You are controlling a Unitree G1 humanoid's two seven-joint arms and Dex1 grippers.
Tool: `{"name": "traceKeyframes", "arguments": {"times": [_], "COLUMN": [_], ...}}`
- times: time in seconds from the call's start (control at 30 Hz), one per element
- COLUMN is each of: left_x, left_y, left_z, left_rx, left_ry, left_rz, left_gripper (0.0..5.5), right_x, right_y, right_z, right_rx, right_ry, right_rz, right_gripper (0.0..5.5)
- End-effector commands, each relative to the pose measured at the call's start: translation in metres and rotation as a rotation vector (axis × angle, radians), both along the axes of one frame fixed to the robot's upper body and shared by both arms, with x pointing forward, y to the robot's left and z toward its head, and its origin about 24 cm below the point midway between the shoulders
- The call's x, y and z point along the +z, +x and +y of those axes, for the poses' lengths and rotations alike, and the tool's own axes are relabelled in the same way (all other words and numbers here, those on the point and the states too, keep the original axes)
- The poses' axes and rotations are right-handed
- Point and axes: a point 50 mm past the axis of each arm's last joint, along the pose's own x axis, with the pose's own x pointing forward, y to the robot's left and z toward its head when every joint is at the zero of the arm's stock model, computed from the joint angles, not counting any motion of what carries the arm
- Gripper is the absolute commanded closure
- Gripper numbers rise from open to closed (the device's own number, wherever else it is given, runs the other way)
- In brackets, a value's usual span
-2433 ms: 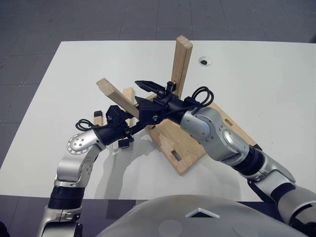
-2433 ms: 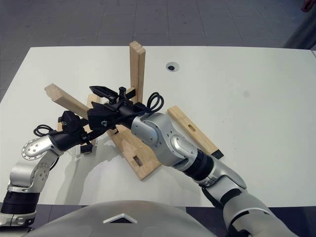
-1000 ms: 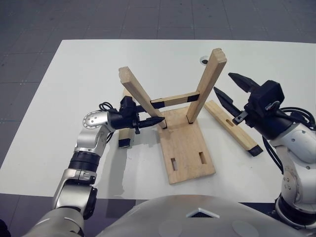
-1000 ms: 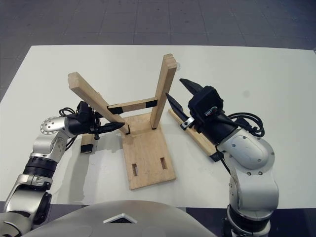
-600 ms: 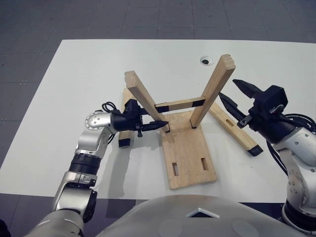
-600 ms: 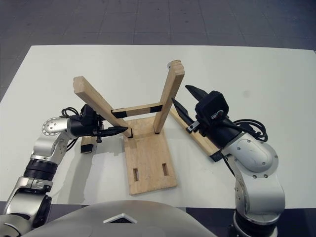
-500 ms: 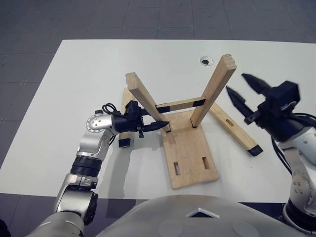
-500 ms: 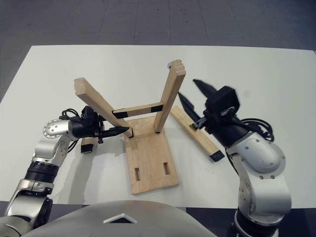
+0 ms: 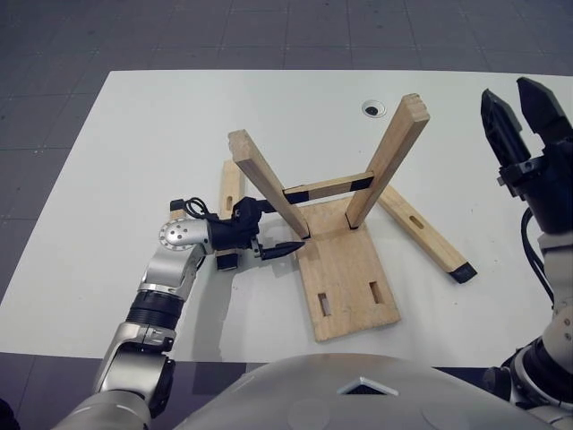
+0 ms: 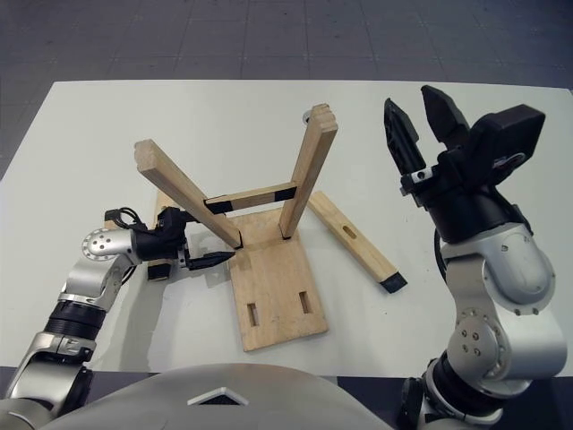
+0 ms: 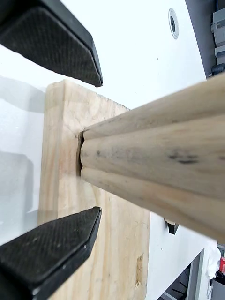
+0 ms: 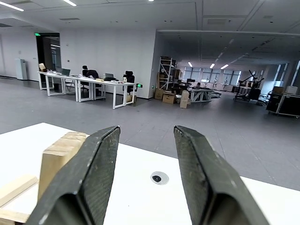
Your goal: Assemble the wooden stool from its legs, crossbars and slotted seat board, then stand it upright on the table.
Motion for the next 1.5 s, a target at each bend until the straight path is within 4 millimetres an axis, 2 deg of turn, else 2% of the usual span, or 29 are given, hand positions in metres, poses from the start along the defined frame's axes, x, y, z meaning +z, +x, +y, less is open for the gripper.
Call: {"name": "traceKeyframes", "arguments": {"times": [0.03, 0.2, 0.27, 0.37, 0.47, 0.6, 0.83, 0.93, 0.97, 1.03, 1.1, 1.2, 1.27, 1.33, 1.5], "left_x": [0.028, 0.07, 0.084, 0.096, 0.097, 0.084, 0.075, 0.08, 0.083, 0.086, 0.085, 0.076, 0.067, 0.058, 0.052], "left_y": [-0.006, -0.018, -0.02, -0.02, -0.025, -0.033, -0.028, -0.022, -0.021, -0.02, -0.024, -0.037, -0.043, -0.045, -0.049], "left_z": [0.014, 0.028, 0.029, 0.033, 0.041, 0.056, 0.073, 0.08, 0.08, 0.072, 0.053, 0.016, -0.001, -0.01, -0.007], "left_rx": [-0.063, -0.09, -0.074, -0.004, 0.096, 0.279, 0.51, 0.71, 0.793, 0.952, 1.095, 1.279, 1.368, 1.445, 1.615], "left_ry": [0.029, 0.027, 0.006, 0.02, 0.057, 0.216, 0.376, 0.36, 0.329, 0.236, 0.089, -0.029, -0.017, 0.042, 0.184], "left_rz": [-0.066, -0.158, -0.207, -0.262, -0.259, -0.246, -0.115, -0.098, -0.106, -0.122, -0.08, -0.027, 0.012, 0.025, -0.052], "left_gripper": [0.09, 0.06, 0.03, 0.03, 0.03, 0.03, 0.03, 0.03, 0.28, 0.61, 0.98, 0.98, 0.98, 0.98, 0.98], "right_x": [0.0, -0.003, -0.004, -0.007, -0.012, -0.017, -0.019, -0.023, -0.027, -0.036, -0.044, -0.063, -0.072, -0.076, -0.083], "right_y": [0.005, 0.008, 0.008, 0.01, 0.013, 0.012, 0.012, 0.011, 0.01, 0.01, 0.01, 0.009, 0.008, 0.009, 0.019], "right_z": [-0.006, -0.012, -0.013, -0.019, -0.025, -0.024, -0.02, -0.02, -0.02, -0.018, -0.015, -0.005, 0.001, 0.005, 0.017], "right_rx": [-0.04, -0.078, -0.078, -0.127, -0.183, -0.204, -0.217, -0.242, -0.252, -0.262, -0.27, -0.275, -0.278, -0.277, -0.193], "right_ry": [0.002, 0.013, 0.024, -0.001, -0.016, -0.022, -0.035, -0.062, -0.077, -0.127, -0.172, -0.182, -0.189, -0.192, -0.163], "right_rz": [0.002, 0.016, 0.018, 0.032, 0.053, 0.065, 0.06, 0.07, 0.083, 0.12, 0.15, 0.224, 0.251, 0.252, 0.265], "right_gripper": [3.39, 3.39, 3.09, 2.63, 2.06, 1.32, 0.05, 0.01, 0.0, 0.0, 0.0, 0.0, 0.0, 0.0, 0.0]}}
